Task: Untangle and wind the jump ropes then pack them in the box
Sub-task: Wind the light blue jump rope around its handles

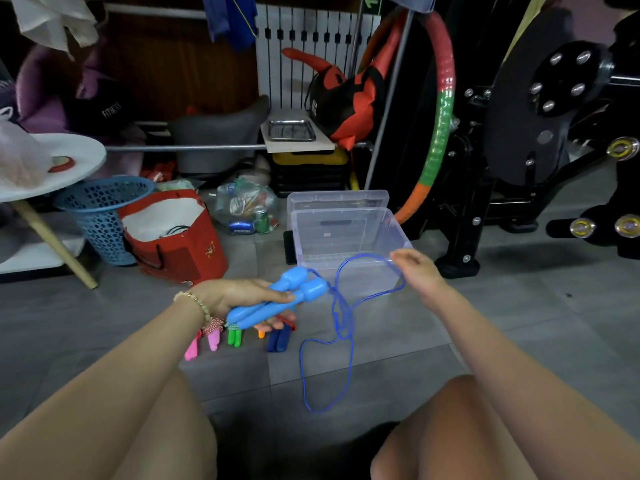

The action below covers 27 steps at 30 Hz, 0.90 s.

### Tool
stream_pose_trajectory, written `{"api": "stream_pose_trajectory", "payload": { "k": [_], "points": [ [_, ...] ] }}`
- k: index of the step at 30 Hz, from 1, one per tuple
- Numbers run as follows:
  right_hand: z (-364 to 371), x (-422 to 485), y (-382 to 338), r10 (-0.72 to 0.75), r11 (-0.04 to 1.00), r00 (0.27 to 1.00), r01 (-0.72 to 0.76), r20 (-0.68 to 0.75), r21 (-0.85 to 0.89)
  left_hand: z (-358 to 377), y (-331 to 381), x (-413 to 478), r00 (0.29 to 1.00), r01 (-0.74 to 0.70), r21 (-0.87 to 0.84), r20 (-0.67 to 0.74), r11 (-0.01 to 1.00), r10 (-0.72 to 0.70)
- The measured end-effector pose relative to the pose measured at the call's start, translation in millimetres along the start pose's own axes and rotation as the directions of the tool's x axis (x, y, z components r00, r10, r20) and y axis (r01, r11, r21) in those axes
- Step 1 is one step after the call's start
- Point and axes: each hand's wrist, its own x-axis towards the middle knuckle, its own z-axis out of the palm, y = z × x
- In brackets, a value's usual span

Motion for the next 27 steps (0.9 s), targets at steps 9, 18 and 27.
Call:
{"api": "stream_pose_trajectory", "payload": {
  "k": [9, 18, 27],
  "points": [
    [42, -39, -18, -0.112, 0.966, 0.809, -0.047, 0.577, 0.253, 22, 41, -1, 0.965, -0.254, -0.019, -0.076, 0.967, 0.251],
    [40, -38, 18, -0.035, 0.983, 0.765, 0.144, 0.643, -0.118, -21, 63, -2, 0.772, -0.628, -0.485, -0.489, 0.609, 0.407],
    [42, -43, -28, -0.155, 0.928, 0.791, -0.09, 0.592, 0.362, 42, -1, 29, 0.884, -0.383, -0.258, -0.38, 0.887, 0.271]
  ]
}}
